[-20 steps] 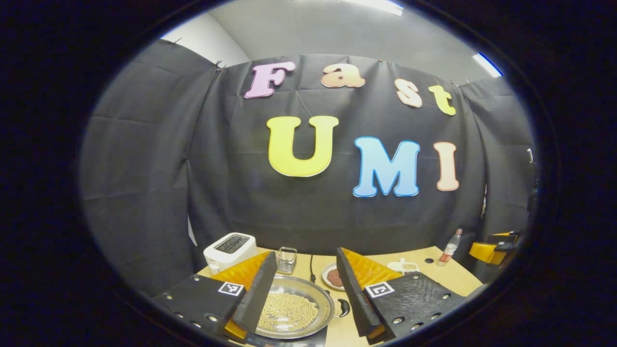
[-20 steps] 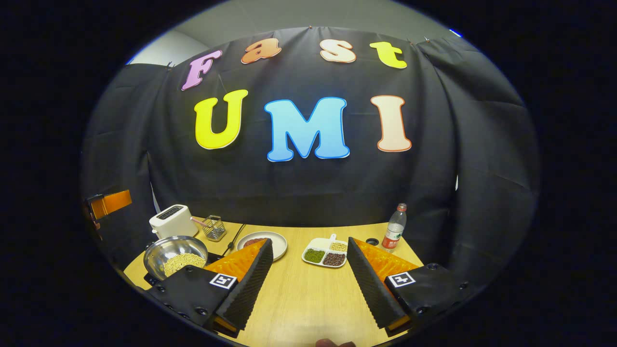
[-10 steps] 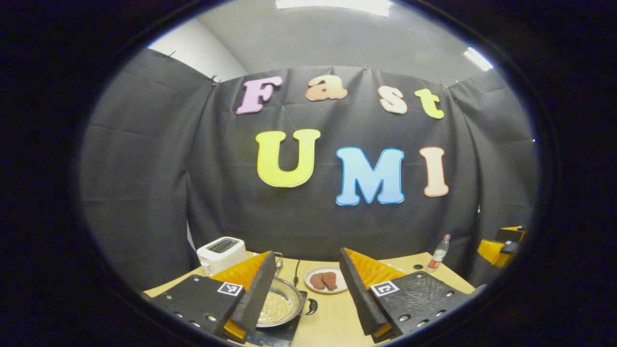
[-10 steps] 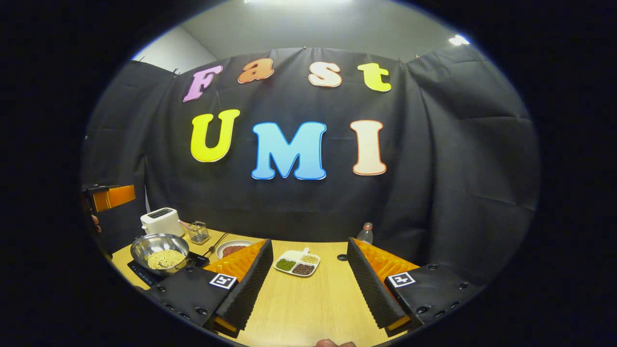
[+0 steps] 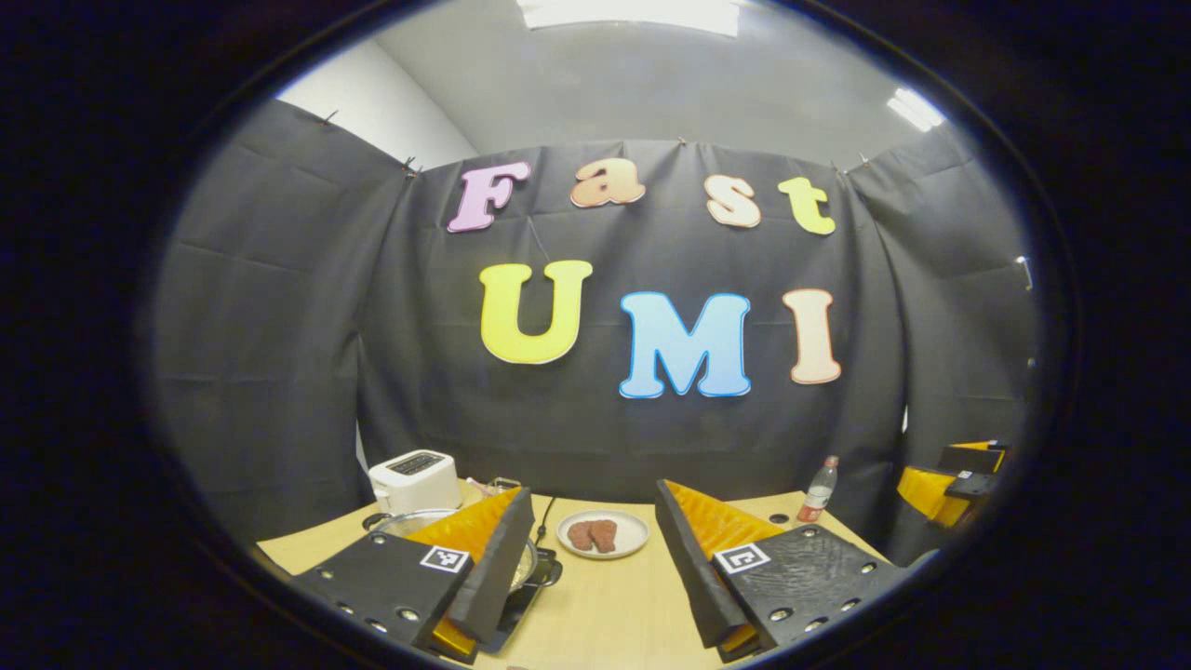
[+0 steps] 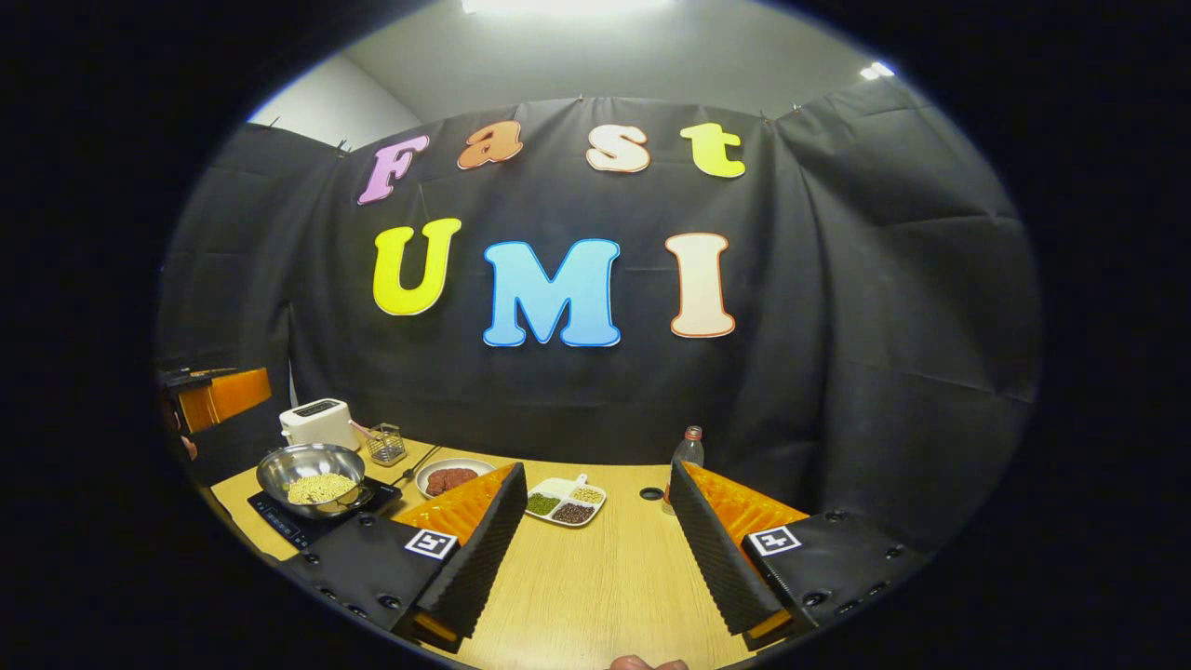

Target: First push the handle of the pot to place it horizontally, then grasp the pot with both hands and set it on the induction cooktop.

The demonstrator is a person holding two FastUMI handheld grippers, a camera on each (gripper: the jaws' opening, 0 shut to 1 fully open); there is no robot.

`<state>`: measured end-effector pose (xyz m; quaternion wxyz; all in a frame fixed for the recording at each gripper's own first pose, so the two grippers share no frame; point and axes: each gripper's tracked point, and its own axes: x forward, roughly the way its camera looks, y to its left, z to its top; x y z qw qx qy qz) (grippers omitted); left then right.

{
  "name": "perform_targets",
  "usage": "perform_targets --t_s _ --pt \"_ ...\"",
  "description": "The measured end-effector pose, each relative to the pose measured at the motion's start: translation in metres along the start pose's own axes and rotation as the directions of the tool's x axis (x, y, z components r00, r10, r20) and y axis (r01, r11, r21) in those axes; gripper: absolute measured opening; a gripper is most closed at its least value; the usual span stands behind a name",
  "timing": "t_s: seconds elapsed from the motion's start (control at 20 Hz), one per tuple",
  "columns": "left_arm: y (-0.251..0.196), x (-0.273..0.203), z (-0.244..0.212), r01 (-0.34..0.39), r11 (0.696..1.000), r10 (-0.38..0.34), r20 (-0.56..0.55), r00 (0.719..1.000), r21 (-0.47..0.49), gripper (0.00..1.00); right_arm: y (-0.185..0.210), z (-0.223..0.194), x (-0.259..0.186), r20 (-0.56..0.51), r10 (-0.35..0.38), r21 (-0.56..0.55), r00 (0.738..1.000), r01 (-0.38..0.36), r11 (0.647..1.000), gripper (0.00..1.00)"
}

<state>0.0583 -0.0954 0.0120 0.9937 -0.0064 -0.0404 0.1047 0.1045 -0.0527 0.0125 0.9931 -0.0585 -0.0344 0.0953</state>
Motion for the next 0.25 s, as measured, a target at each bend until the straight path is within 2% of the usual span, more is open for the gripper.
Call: perform_targets --t_s 0.15,0.2,0.25 --pt "-0.020 -0.016 0.004 0.001 1.000 -0.001 0.010 1.000 -0.018 0.82 -0.002 -0.001 -0.009 -0.004 0.022 0.007 1.000 -0.022 1.000 0.98" --pt "-0.024 -0.021 0.008 0.010 1.000 -0.010 0.022 1.000 -0.011 0.80 -0.004 0.000 -0.015 -0.002 0.018 0.006 1.000 -0.018 1.000 0.98" --pt "-0.025 -0.026 0.013 0.017 1.000 -0.017 0.037 0.999 0.002 0.80 -0.006 0.000 -0.020 0.001 0.006 0.004 1.000 -0.006 1.000 0.92"
